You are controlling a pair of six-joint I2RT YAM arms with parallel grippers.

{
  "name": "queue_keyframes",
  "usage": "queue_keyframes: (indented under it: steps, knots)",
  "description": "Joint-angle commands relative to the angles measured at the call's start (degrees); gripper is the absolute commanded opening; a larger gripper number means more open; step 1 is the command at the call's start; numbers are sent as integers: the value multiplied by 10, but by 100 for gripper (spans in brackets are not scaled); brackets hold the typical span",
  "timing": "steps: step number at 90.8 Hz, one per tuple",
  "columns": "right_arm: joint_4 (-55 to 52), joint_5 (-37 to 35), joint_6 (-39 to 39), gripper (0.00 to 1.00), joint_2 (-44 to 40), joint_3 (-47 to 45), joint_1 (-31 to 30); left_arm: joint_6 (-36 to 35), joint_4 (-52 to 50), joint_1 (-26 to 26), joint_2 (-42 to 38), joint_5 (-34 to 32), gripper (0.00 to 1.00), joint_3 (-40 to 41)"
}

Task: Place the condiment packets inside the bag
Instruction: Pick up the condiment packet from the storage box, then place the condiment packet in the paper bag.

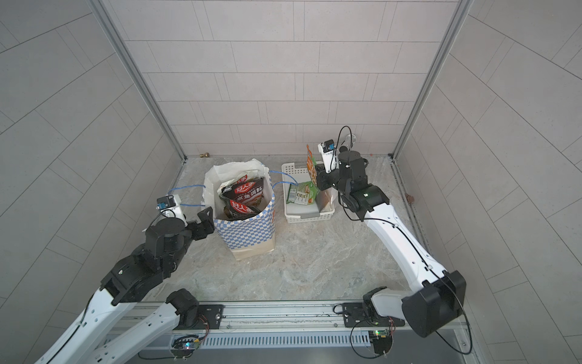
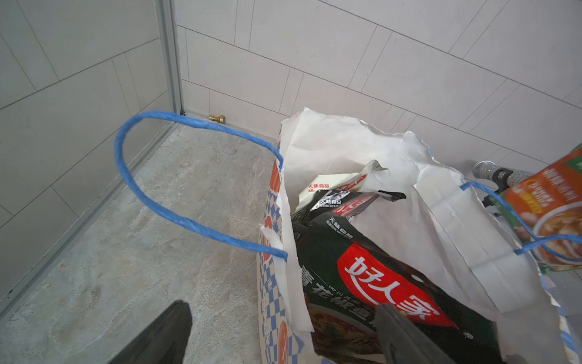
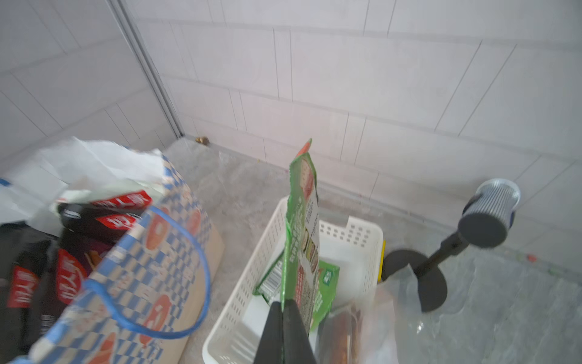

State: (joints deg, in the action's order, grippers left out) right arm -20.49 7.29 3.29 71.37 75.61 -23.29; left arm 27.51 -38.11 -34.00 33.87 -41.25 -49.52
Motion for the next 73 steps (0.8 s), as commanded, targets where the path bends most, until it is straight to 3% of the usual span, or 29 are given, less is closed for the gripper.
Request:
queue_keyframes:
  steps: [1, 34, 50, 73]
  knots:
    - [14, -38, -32, 0, -25, 53, -23, 0, -13, 4, -15, -42, 93, -3]
    - [16, 28, -9, 0, 29, 191, -142, 0, -23, 4, -20, -47, 93, 5]
    - [37, 57, 65, 0, 49, 184, -163, -8, -15, 4, -16, -46, 93, 6]
    - [41, 70, 97, 0, 68, 133, -175, -9, -8, 4, -11, -38, 93, 9]
